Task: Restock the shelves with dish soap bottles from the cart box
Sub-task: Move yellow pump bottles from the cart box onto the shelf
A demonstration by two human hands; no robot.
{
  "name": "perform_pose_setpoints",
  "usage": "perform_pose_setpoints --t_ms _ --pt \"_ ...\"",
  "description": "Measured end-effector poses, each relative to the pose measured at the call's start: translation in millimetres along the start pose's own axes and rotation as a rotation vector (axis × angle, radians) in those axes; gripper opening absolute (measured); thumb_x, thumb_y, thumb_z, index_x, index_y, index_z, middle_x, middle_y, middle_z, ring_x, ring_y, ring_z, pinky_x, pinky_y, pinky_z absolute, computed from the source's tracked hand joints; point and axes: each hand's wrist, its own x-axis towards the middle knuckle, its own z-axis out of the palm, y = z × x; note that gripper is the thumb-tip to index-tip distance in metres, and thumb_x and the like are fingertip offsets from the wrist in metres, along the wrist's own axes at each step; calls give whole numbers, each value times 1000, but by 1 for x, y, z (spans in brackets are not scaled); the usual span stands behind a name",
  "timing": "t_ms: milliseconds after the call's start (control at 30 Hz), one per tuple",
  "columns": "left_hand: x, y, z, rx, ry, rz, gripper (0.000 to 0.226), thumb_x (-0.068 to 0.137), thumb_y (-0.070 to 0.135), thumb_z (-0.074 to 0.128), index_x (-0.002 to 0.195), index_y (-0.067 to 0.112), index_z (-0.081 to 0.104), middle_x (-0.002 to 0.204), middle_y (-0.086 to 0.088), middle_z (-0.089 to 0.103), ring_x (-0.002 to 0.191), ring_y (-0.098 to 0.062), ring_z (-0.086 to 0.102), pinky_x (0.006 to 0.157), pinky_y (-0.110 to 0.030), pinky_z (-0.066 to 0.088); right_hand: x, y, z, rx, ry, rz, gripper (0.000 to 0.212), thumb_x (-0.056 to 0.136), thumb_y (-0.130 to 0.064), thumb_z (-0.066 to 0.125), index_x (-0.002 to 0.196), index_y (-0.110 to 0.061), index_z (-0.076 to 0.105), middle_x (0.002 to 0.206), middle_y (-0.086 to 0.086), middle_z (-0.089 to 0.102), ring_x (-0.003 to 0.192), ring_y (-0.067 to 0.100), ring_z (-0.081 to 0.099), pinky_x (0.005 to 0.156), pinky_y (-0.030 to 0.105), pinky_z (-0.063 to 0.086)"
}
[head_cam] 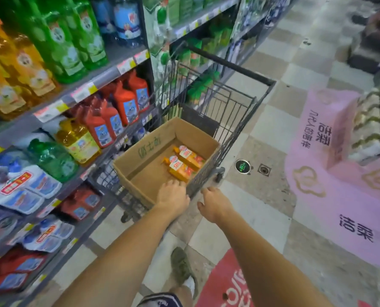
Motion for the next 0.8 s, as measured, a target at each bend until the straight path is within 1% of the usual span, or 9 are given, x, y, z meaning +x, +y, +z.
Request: perform_pose_setpoints --t_ms 100,167,267,367,467,633,667,733,800 --pt "46 -6 -15 -31 18 -11 38 97 37 46 125 12 52 129 -9 57 123 -27 50 98 -39 42 51 -2 -22 29 -1 -31 52 97 -39 53 141 -13 44 142 9 50 128 31 50 102 44 48" --pt "70 -13 -20 -48 26 -40 37 97 36 47 125 13 53 128 -9 58 122 -26 52 98 -38 43 80 -4 -34 39 20 -51 55 95 -48 53 139 -16 47 139 7 52 126 30 52 100 46 50" --pt "97 -23 -22 -64 -28 -101 38 97 36 47 128 14 52 131 -8 56 123 -26 52 99 -38 42 117 -3 -44 31 8 -53 55 94 -56 50 135 -20 50 135 6 56 123 30 54 99 45 50" --pt "127 -34 -20 -98 -75 -149 38 99 35 46 130 14 51 132 -8 56 123 -25 52 100 -37 43 158 2 -50 26 -82 -41 56 95 -57 49 139 -22 46 137 5 53 125 28 51 102 46 48" --pt "157 -43 -13 -142 -99 -188 36 98 35 46 127 14 54 129 -8 58 119 -25 54 101 -40 46 205 11 -54 -42 -192 -60 55 97 -49 52 143 -21 40 142 7 47 129 30 48 104 47 46" --pt "214 -61 11 -148 -203 -285 36 97 34 44 122 12 56 127 -10 58 122 -28 51 105 -42 39 286 36 -48 -177 -361 -88 59 97 -44 51 144 -13 34 145 13 43 134 35 42 107 46 40" --pt "225 -62 18 -174 -230 -309 36 97 33 44 122 11 57 126 -10 58 121 -28 52 104 -42 40 304 40 -45 -206 -404 -90 59 97 -42 52 145 -11 34 146 13 42 135 34 41 107 46 39" --pt "246 -62 29 -248 -294 -344 35 97 32 45 121 11 57 126 -10 57 118 -29 54 95 -41 46 341 45 -39 -269 -494 -94 63 97 -40 53 148 -10 32 150 13 39 135 33 42 108 45 39" --pt "269 -60 44 -296 -350 -359 33 97 31 47 122 11 56 125 -10 56 114 -28 55 87 -40 49 379 48 -27 -314 -524 -126 70 96 -47 51 152 -10 28 153 14 37 136 34 44 108 45 40"
